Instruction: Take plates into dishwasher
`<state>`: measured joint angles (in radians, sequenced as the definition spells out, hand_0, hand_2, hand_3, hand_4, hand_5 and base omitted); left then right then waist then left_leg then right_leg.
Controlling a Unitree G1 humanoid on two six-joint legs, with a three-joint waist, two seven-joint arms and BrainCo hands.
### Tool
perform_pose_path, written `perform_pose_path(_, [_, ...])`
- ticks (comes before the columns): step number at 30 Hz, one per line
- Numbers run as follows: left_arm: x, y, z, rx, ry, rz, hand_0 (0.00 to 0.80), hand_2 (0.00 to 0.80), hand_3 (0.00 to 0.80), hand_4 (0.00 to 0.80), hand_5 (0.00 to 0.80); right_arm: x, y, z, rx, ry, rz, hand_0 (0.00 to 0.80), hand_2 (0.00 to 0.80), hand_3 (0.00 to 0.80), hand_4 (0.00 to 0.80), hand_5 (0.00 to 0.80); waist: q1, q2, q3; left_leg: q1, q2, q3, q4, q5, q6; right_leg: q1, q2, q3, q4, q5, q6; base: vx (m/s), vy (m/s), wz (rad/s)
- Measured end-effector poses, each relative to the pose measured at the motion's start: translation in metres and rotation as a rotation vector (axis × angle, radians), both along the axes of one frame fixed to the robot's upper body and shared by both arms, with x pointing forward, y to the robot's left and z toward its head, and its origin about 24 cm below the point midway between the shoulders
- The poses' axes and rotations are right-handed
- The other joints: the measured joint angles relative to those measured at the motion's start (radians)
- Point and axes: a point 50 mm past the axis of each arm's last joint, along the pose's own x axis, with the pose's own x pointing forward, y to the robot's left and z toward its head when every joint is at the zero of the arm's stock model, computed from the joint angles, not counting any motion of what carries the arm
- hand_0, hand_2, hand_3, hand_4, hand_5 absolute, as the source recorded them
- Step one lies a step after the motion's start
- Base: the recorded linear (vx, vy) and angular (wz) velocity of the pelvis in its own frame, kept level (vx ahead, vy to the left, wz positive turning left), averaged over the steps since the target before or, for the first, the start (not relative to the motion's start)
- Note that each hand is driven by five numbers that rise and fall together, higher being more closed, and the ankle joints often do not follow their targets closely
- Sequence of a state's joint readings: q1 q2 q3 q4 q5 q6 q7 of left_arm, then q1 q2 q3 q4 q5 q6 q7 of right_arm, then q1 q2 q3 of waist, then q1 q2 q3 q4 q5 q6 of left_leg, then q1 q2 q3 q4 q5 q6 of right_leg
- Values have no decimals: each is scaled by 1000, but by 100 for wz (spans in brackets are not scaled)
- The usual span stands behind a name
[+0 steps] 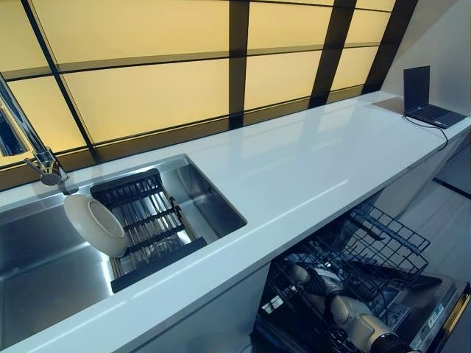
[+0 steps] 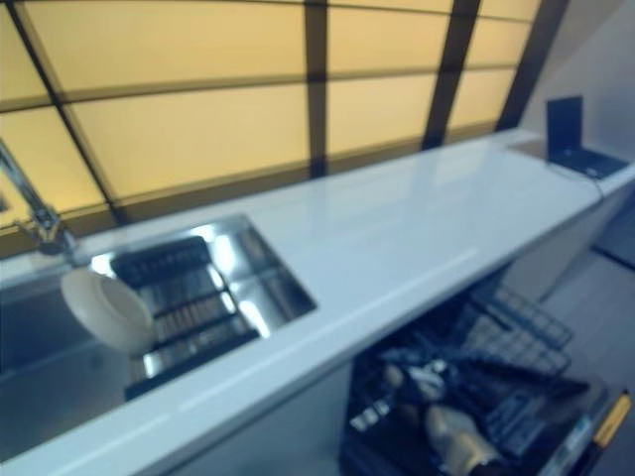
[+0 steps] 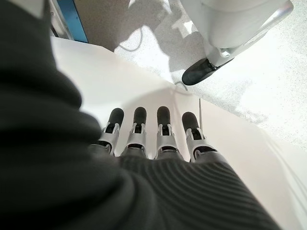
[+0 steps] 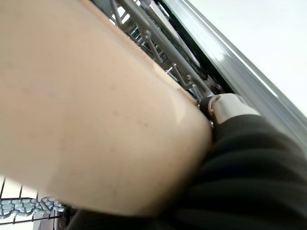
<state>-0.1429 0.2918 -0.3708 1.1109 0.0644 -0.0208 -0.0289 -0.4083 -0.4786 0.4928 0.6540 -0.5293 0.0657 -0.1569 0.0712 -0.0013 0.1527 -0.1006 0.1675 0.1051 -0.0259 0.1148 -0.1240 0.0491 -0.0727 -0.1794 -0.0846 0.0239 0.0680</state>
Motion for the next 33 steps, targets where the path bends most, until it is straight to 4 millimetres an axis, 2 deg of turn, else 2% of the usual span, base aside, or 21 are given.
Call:
perform_pose_path(11, [1, 0, 1, 0, -3, -1, 0, 0, 0, 0, 0, 1, 2, 0, 2, 11, 2, 800, 800, 800, 800, 800, -1, -5, 3, 0, -4, -1, -2, 0, 0, 0, 1, -3, 0, 0, 0, 0, 0, 0])
perform_pose_path(13, [2, 0, 1, 0, -5, -1, 0, 0, 0, 0, 0, 2, 2, 1, 2, 13, 3, 455, 455, 455, 455, 455, -1, -7, 4, 0, -5, -2, -2, 0, 0, 1, 1, -3, 0, 0, 0, 0, 0, 0])
perform_pose_path(14, [2, 0, 1, 0, -5, -1, 0, 0, 0, 0, 0, 2, 2, 1, 0, 13, 0, 0, 0, 0, 0, 0, -1, -8, 4, 0, -5, -2, -2, 0, 0, 1, 1, -3, 0, 0, 0, 0, 0, 0])
perform_pose_path(24, [4, 0, 2, 1, -10, -2, 0, 0, 0, 0, 0, 2, -4, 1, -28, 36, -28, 0, 0, 0, 0, 0, -4, -12, 7, 2, -6, -3, -16, 6, 0, -2, 1, -6, 0, -1, 1, 0, 0, 0])
perform_pose_path(33, [5, 0, 2, 3, -11, 6, 0, 0, 0, 0, 0, -1, 1, 5, -6, 48, -8, 0, 0, 0, 0, 0, -9, -22, 13, 3, -6, -4, -18, 7, 0, -2, 2, -6, 0, -2, 1, 0, 0, 0])
